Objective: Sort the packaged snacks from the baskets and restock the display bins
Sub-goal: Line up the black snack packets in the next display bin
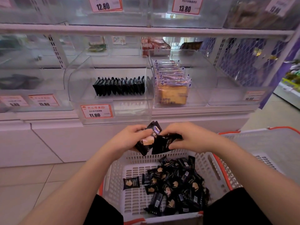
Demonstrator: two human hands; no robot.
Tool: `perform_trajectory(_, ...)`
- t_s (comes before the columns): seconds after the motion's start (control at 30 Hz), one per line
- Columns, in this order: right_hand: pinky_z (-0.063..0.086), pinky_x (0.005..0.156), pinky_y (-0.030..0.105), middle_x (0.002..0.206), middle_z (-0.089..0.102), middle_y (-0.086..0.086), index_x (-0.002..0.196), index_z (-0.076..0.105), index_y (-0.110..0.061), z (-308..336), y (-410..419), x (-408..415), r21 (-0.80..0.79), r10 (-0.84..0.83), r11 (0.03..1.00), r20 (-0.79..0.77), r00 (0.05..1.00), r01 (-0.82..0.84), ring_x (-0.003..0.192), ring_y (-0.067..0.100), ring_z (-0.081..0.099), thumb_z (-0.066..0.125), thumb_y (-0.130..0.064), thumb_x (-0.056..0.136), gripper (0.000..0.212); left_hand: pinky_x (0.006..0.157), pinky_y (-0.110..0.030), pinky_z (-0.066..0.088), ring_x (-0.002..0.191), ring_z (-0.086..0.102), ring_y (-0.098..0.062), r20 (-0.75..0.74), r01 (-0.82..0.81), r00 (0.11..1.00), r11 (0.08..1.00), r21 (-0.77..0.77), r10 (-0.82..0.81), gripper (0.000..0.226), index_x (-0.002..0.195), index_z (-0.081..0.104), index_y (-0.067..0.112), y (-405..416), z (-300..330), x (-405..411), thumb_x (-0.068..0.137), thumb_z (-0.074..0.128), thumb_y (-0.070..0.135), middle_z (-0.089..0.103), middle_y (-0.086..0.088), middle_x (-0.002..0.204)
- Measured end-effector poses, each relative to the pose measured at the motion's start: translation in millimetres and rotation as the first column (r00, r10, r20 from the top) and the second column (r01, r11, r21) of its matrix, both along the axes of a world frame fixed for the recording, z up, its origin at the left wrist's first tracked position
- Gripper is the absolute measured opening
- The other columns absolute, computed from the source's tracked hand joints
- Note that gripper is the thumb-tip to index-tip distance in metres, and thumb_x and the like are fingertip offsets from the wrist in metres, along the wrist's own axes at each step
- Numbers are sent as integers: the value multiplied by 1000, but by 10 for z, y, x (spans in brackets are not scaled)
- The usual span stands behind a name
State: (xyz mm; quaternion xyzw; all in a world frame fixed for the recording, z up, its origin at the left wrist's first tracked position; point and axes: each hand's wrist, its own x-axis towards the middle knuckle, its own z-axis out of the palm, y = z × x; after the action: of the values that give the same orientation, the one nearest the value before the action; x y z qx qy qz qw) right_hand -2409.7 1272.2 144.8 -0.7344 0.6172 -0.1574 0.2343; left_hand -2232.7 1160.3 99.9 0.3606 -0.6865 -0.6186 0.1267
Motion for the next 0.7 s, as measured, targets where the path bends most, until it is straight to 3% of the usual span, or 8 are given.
perform_trajectory(0.1, 35, 87, 6, 105, 51, -17, 119, 62, -24, -15, -91, 23, -23, 24, 999, -1, 1000, -24, 98, -3, 48, 68, -11, 82, 40, 61, -24, 55, 75, 70, -15, 21, 61, 998, 997, 38, -62, 32, 102, 66, 27, 39, -2, 12, 86, 54, 52, 72, 2, 83)
perform_trajectory(0.23, 38, 91, 11, 106, 52, -16, 105, 61, -33, -74, -91, -6, -39, -61, 997, 231, 971, 72, 102, 1, 52, 70, -7, 80, 37, 62, -24, 54, 79, 72, -22, -51, 134, 991, 976, 170, -127, 55, 110, 63, 29, 30, 20, 66, 68, 56, 64, 74, 5, 91)
perform_trajectory(0.37, 48, 84, 25, 99, 67, 4, 101, 66, -22, -112, -105, -40, 47, -97, 995, 394, 914, 86, 89, 10, 61, 70, -1, 79, 30, 69, -30, 57, 84, 71, -20, -9, 142, 990, 976, 167, -143, 37, 108, 63, 22, 9, -24, 78, 85, 54, 50, 72, -5, 99)
perform_trajectory(0.47, 50, 79, 29, 93, 70, 5, 101, 68, -23, -126, -162, -76, 119, -116, 991, 530, 840, 61, 81, 10, 61, 68, -1, 81, 30, 66, -27, 56, 83, 70, -16, 23, 187, 981, 969, 163, -193, 27, 109, 64, 26, 18, -28, 47, 94, 46, 38, 71, -7, 102)
perform_trajectory(0.57, 51, 78, 24, 88, 70, -8, 95, 68, -31, -185, -230, -91, 100, -166, 986, 626, 762, 132, 82, 6, 63, 67, -3, 80, 31, 64, -24, 53, 85, 70, -18, -63, 249, 968, 938, 243, -241, 33, 103, 67, 31, 23, 23, 26, 85, 50, 53, 72, -4, 99)
perform_trajectory(0.7, 52, 69, 21, 85, 71, -7, 96, 66, -22, -275, -258, -47, 92, -247, 946, 825, 508, 310, 79, 7, 65, 61, 2, 82, 29, 57, -21, 53, 76, 69, -15, -188, 256, 961, 904, 343, -201, 33, 104, 64, 20, -5, 15, 2, 79, 58, 42, 73, -1, 87)
